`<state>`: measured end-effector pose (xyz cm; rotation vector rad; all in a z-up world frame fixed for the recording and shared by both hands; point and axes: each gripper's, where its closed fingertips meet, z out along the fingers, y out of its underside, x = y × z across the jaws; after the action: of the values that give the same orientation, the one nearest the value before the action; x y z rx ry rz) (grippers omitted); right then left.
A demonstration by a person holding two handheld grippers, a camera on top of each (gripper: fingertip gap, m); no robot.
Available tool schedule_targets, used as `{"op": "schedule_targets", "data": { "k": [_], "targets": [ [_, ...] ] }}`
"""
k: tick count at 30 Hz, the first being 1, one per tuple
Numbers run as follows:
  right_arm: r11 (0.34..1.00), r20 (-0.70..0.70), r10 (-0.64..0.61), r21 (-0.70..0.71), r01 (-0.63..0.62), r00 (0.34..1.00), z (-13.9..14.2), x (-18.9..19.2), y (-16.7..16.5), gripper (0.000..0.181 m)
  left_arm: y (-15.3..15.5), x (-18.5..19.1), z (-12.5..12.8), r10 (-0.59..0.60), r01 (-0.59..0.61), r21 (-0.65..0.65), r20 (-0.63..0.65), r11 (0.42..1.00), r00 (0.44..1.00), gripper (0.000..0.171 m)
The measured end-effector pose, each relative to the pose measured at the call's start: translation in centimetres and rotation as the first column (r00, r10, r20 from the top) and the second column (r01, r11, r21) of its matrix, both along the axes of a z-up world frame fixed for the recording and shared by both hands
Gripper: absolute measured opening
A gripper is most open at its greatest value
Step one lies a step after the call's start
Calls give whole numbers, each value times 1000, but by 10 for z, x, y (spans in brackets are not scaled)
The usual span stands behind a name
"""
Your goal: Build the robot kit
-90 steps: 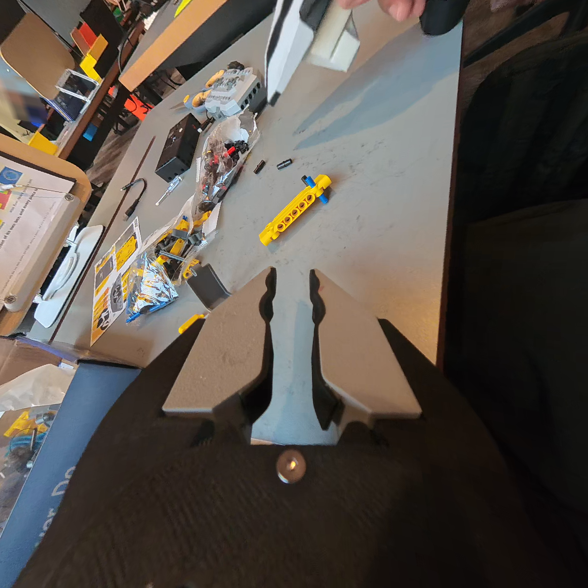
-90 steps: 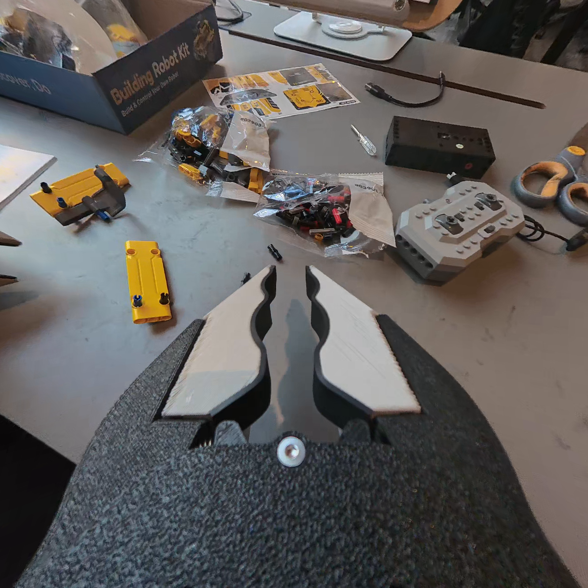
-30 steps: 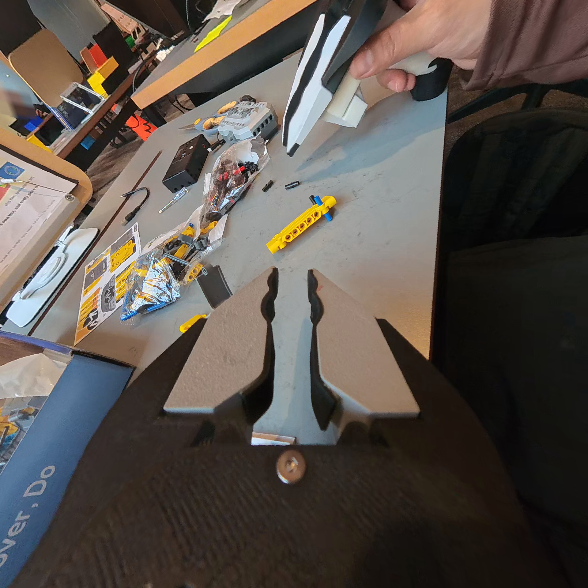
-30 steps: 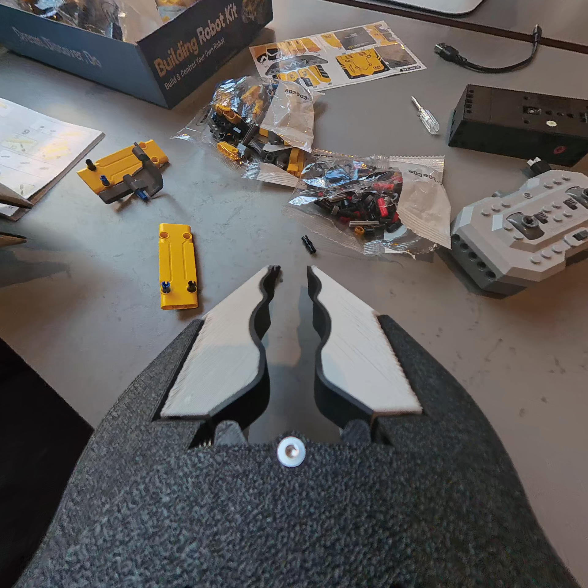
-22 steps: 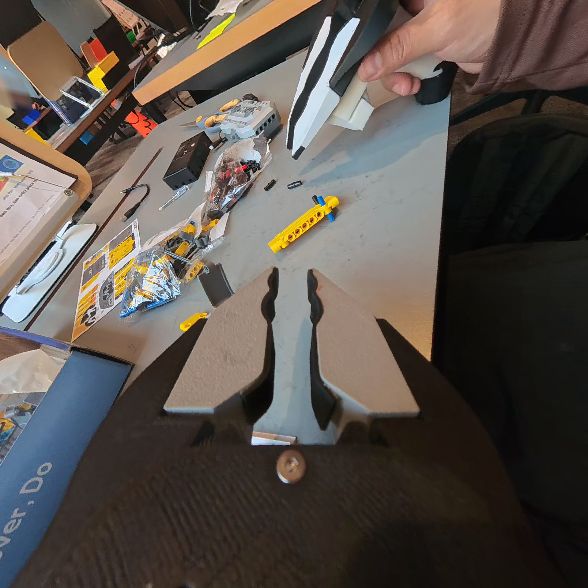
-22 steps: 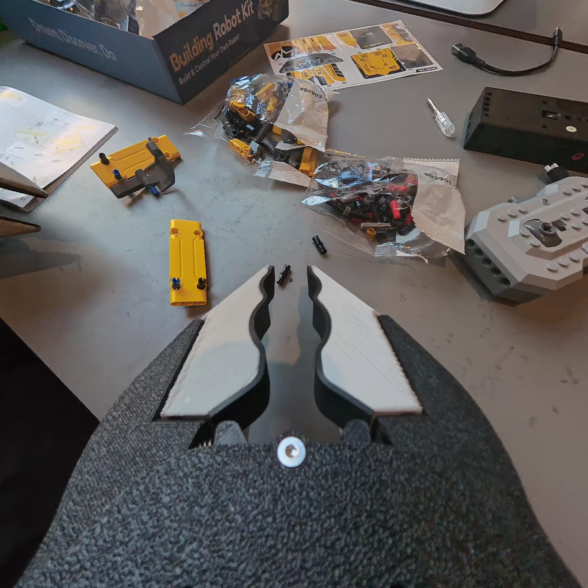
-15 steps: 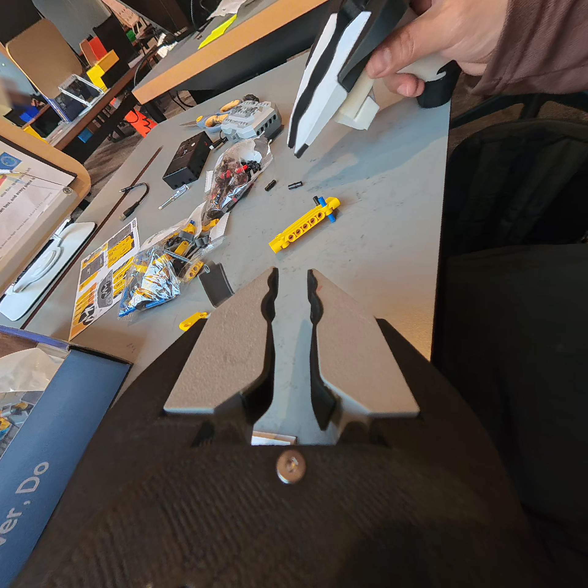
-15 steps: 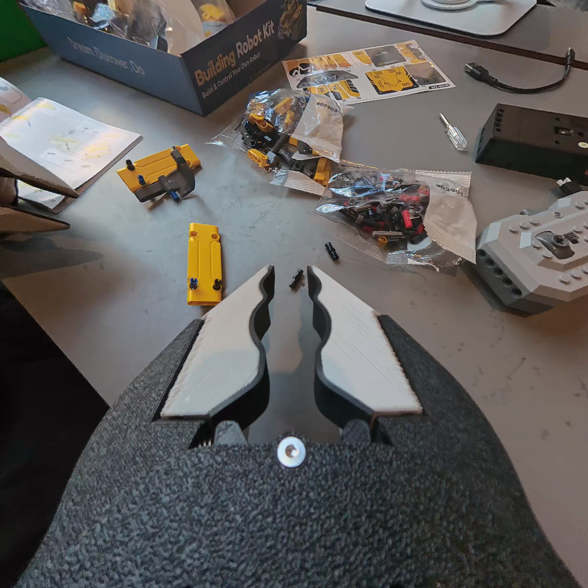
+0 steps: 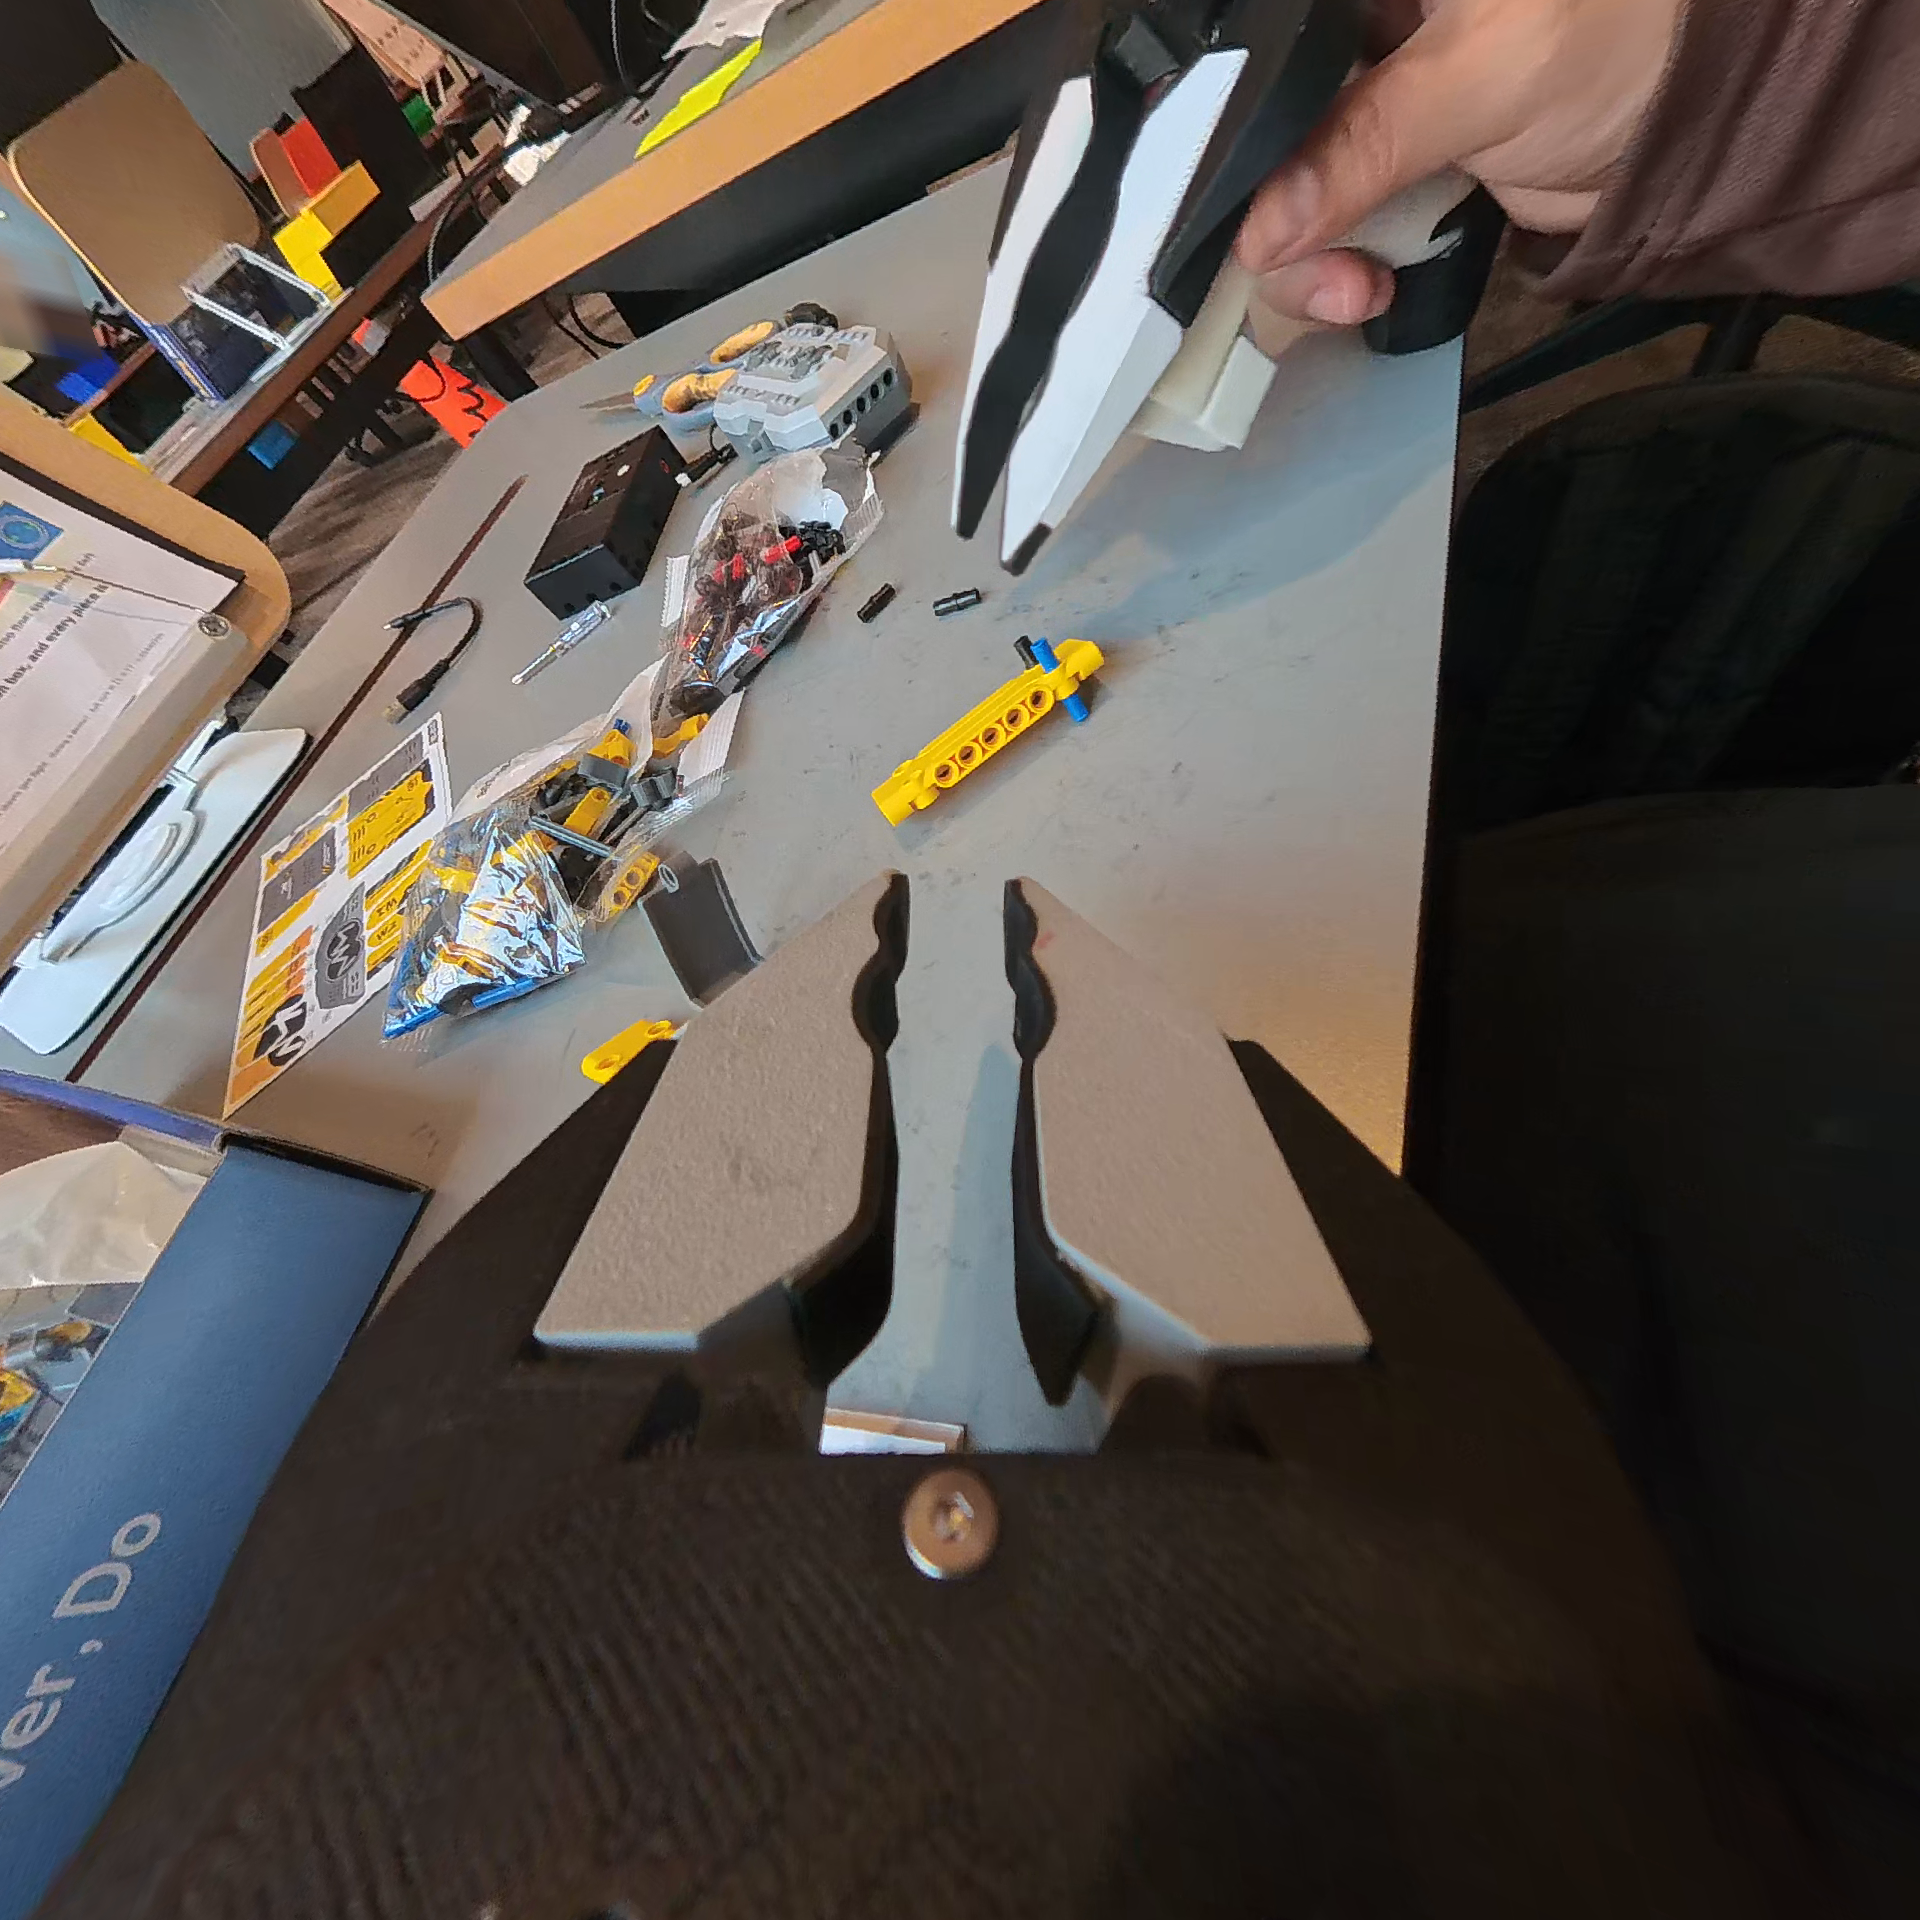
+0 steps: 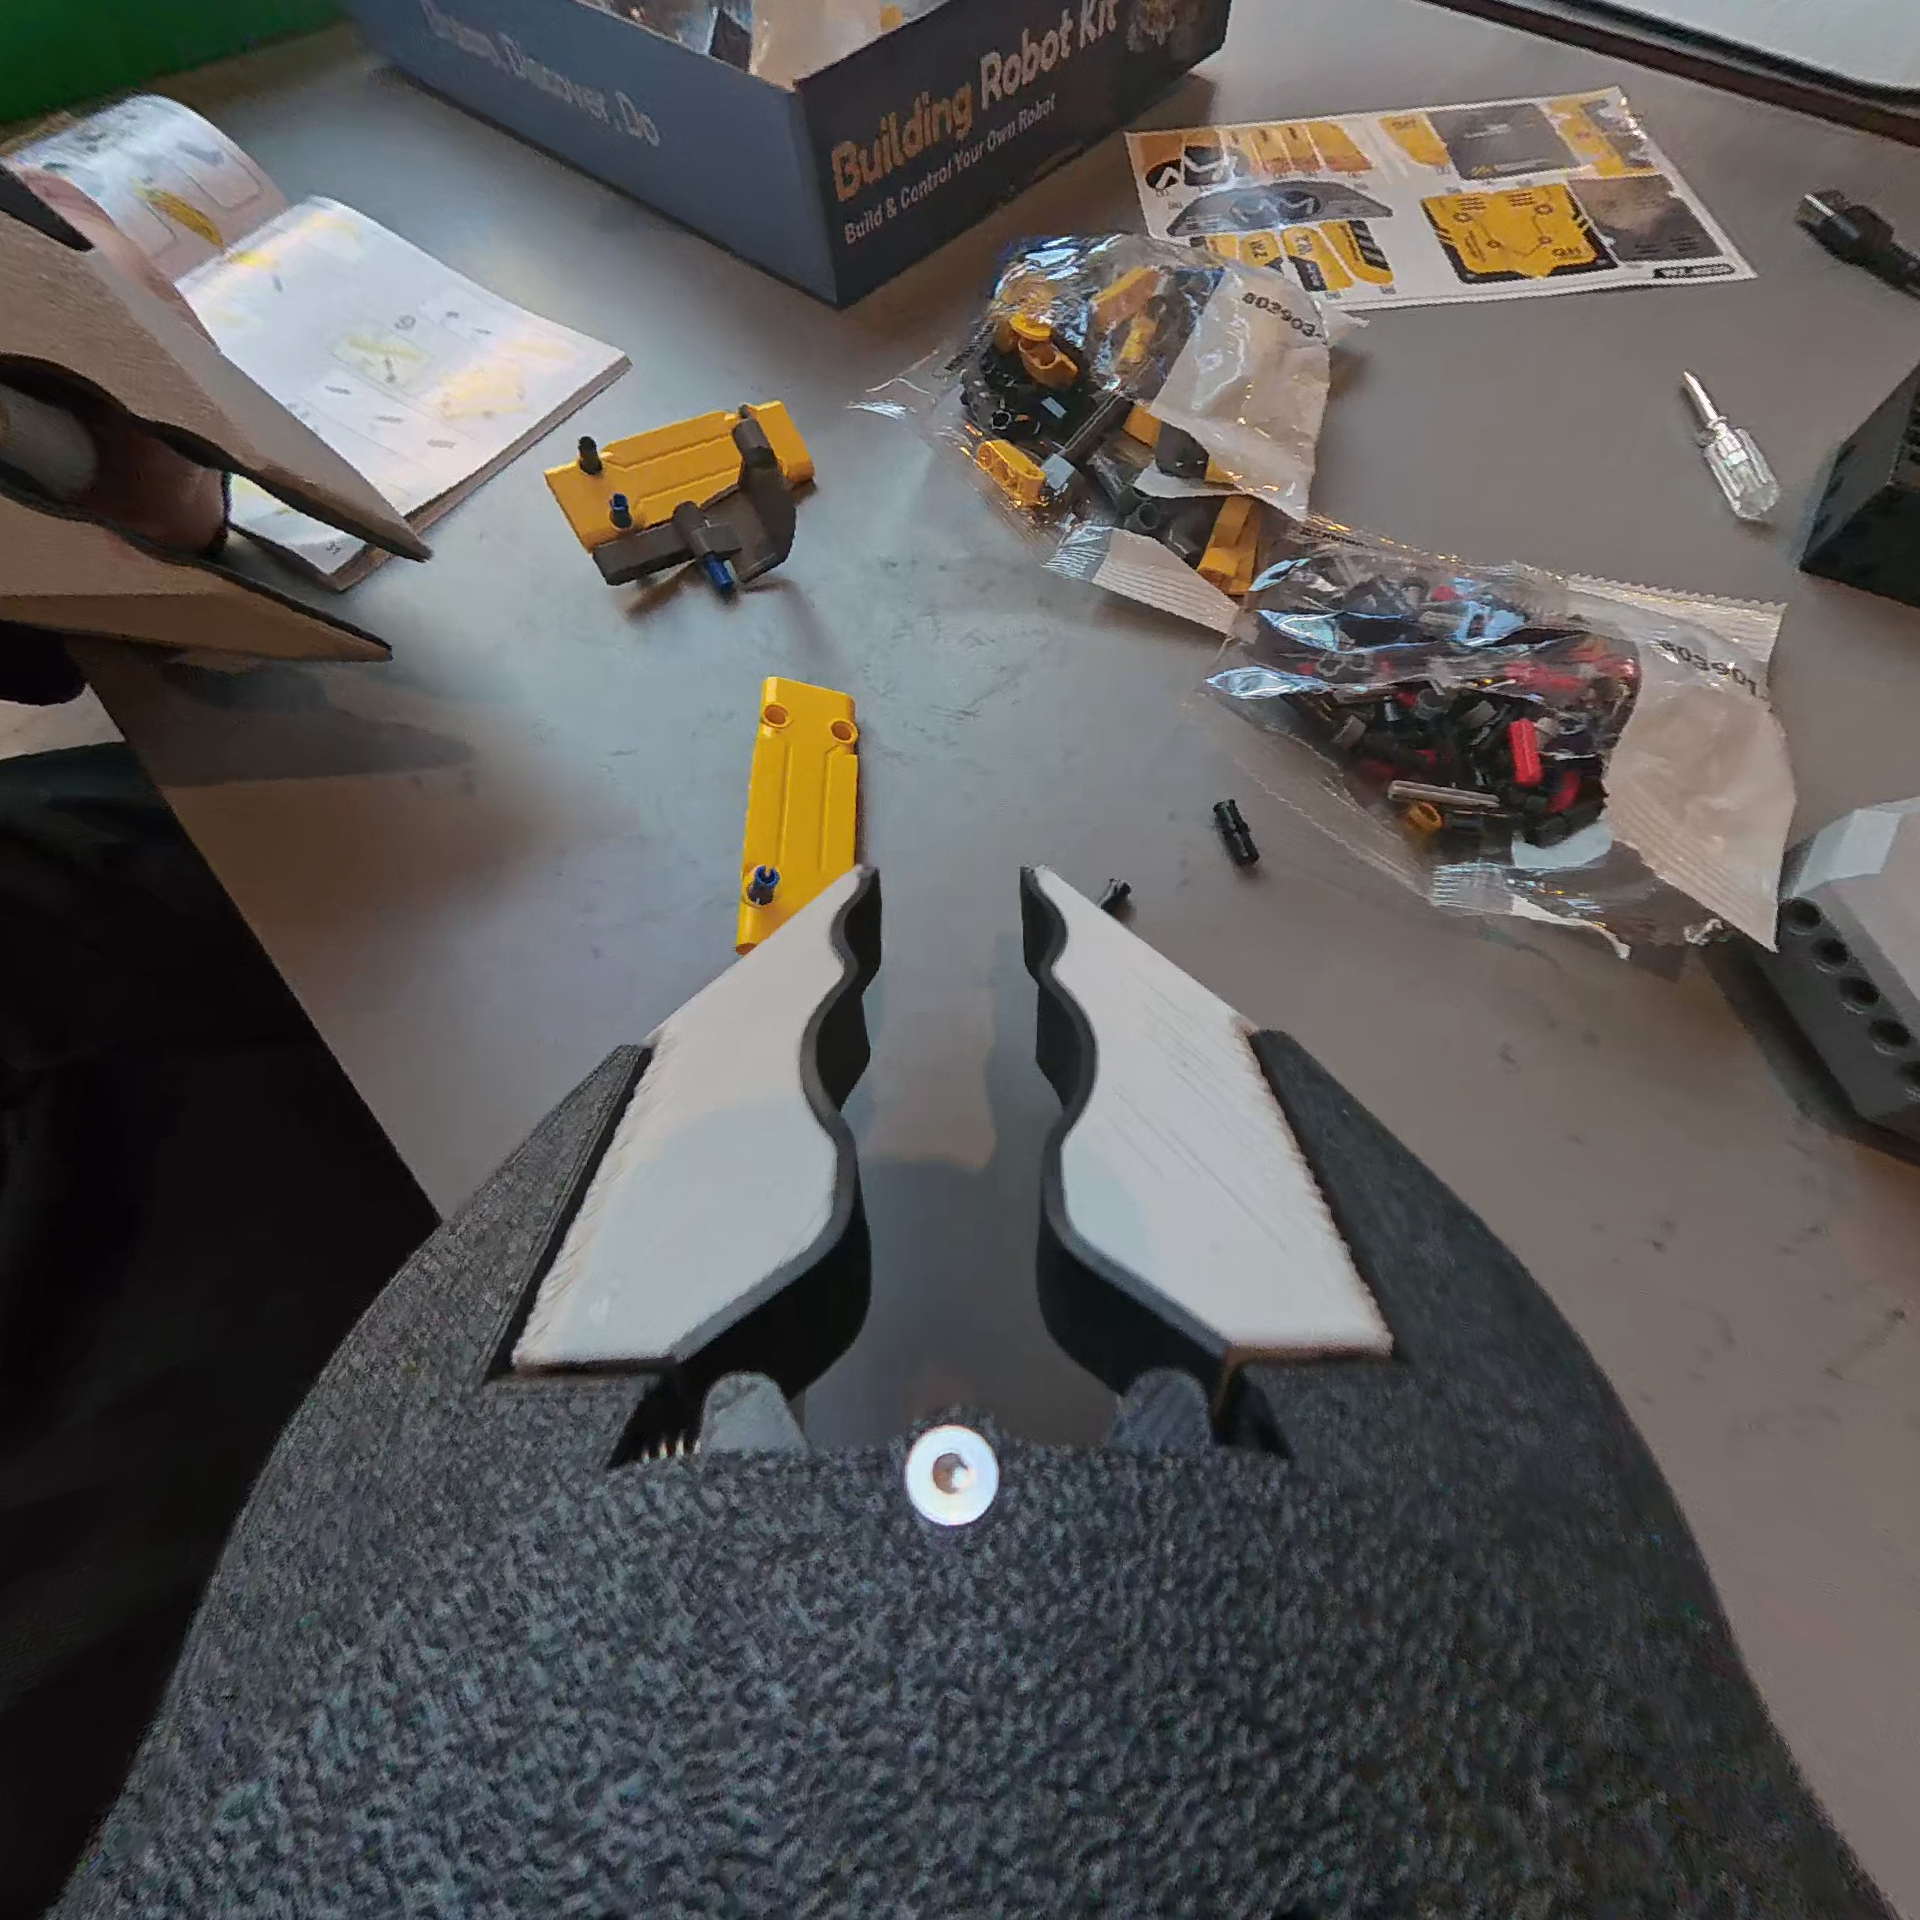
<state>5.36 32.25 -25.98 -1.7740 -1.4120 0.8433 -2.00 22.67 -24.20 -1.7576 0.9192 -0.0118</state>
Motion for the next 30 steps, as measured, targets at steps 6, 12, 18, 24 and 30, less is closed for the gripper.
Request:
{"op": "schedule_targets", "data": {
  "k": [6, 12, 18, 24, 30],
  "targets": [
    [998, 5, 58, 5, -58, 998, -1, -2, -10, 32, 0, 0, 0, 1, -1, 0, 3, 1000, 1000, 15],
    [999, -10, 33, 3, -33, 999, 2, 2, -4, 36, 0, 0, 0, 1, -1, -1, 4, 1000, 1000, 15],
    [995, -22, -96, 36, 97, 995, 5, 22, 23, 30, 1, -1, 0, 0, 1, -20, 26, 1000, 1000, 16],
    [982, -6, -190, 11, 190, 982, 2, 30, 39, 21, 2, -2, 1, 2, -1, -35, 48, 999, 999, 16],
    [999, 31, -50, 0, 50, 998, -3, 3, 8, 30, 2, -2, -1, 6, -4, -34, 33, 999, 999, 16]
  ]
}}
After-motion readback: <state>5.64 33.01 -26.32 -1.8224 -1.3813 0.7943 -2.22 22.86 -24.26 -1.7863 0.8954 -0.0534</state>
